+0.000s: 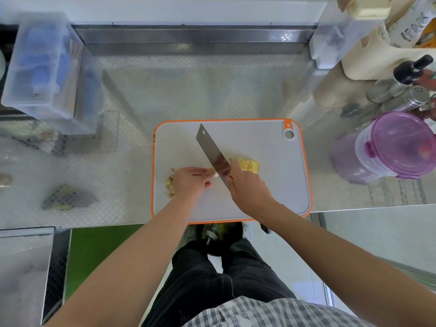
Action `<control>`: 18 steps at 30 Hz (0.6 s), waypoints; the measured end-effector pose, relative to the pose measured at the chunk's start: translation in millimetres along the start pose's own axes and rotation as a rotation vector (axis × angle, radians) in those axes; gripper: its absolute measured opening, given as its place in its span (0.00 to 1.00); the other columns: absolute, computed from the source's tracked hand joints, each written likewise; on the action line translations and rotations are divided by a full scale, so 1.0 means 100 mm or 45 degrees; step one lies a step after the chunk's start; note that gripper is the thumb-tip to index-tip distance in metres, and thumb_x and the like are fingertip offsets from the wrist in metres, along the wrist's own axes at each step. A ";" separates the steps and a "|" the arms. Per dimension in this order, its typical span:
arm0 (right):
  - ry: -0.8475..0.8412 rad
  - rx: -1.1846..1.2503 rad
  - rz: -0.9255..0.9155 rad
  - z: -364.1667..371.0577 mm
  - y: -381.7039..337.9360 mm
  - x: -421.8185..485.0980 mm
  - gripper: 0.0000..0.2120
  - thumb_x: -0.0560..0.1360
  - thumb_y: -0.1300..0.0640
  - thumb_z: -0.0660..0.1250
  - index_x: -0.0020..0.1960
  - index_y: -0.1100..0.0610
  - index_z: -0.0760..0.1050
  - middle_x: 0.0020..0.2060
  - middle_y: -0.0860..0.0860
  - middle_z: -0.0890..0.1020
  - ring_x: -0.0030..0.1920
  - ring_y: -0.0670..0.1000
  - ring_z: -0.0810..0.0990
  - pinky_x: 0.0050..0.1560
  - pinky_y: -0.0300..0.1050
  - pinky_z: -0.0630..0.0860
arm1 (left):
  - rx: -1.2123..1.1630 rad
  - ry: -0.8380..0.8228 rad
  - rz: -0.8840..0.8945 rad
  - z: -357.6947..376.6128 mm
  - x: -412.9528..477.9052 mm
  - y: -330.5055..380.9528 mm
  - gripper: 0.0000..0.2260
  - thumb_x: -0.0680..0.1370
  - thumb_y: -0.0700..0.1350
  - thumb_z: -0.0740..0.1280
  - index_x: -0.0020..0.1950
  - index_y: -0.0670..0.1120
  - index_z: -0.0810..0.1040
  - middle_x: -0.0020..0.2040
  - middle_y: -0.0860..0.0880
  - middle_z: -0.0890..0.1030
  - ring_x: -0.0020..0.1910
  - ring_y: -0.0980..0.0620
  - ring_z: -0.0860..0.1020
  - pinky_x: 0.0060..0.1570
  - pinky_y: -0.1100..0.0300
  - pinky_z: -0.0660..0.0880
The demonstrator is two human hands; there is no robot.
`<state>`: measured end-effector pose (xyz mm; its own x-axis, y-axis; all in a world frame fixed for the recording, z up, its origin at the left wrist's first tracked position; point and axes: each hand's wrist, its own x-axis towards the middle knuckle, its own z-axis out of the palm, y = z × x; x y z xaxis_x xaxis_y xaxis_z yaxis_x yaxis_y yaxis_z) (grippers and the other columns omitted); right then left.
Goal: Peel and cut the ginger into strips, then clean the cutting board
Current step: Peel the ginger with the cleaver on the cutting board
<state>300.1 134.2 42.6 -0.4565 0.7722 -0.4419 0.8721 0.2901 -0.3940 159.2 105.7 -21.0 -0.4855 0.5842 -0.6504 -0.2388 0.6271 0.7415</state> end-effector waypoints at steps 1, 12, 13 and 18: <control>0.015 0.011 0.002 0.00 0.01 -0.01 0.10 0.83 0.55 0.52 0.60 0.60 0.62 0.31 0.50 0.67 0.33 0.57 0.67 0.31 0.46 0.61 | -0.028 -0.010 -0.022 0.00 0.00 0.01 0.05 0.68 0.38 0.78 0.37 0.44 0.82 0.35 0.45 0.83 0.30 0.50 0.81 0.42 0.56 0.81; 0.005 -0.021 0.011 0.02 0.02 -0.04 0.05 0.81 0.59 0.53 0.56 0.58 0.61 0.30 0.50 0.66 0.29 0.52 0.64 0.27 0.43 0.55 | -0.176 -0.059 -0.074 -0.02 -0.02 0.04 0.07 0.70 0.33 0.74 0.46 0.36 0.82 0.38 0.45 0.82 0.36 0.50 0.81 0.39 0.64 0.80; -0.001 -0.025 0.015 0.02 0.01 -0.04 0.04 0.81 0.59 0.53 0.55 0.58 0.61 0.30 0.50 0.66 0.28 0.50 0.63 0.27 0.43 0.55 | -0.175 -0.062 -0.066 -0.02 -0.02 0.03 0.07 0.70 0.33 0.74 0.47 0.36 0.82 0.39 0.45 0.82 0.36 0.50 0.81 0.38 0.65 0.80; -0.031 -0.010 0.024 0.03 -0.04 0.02 0.03 0.81 0.60 0.54 0.54 0.58 0.61 0.32 0.51 0.68 0.33 0.56 0.68 0.29 0.44 0.60 | -0.126 -0.040 -0.056 -0.01 0.00 0.02 0.05 0.71 0.34 0.74 0.45 0.39 0.82 0.39 0.46 0.82 0.37 0.50 0.81 0.41 0.63 0.80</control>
<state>294.8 133.4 40.9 -0.4442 0.7636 -0.4687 0.8819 0.2802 -0.3792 157.7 106.4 -19.3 -0.4463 0.5741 -0.6864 -0.3422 0.5993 0.7237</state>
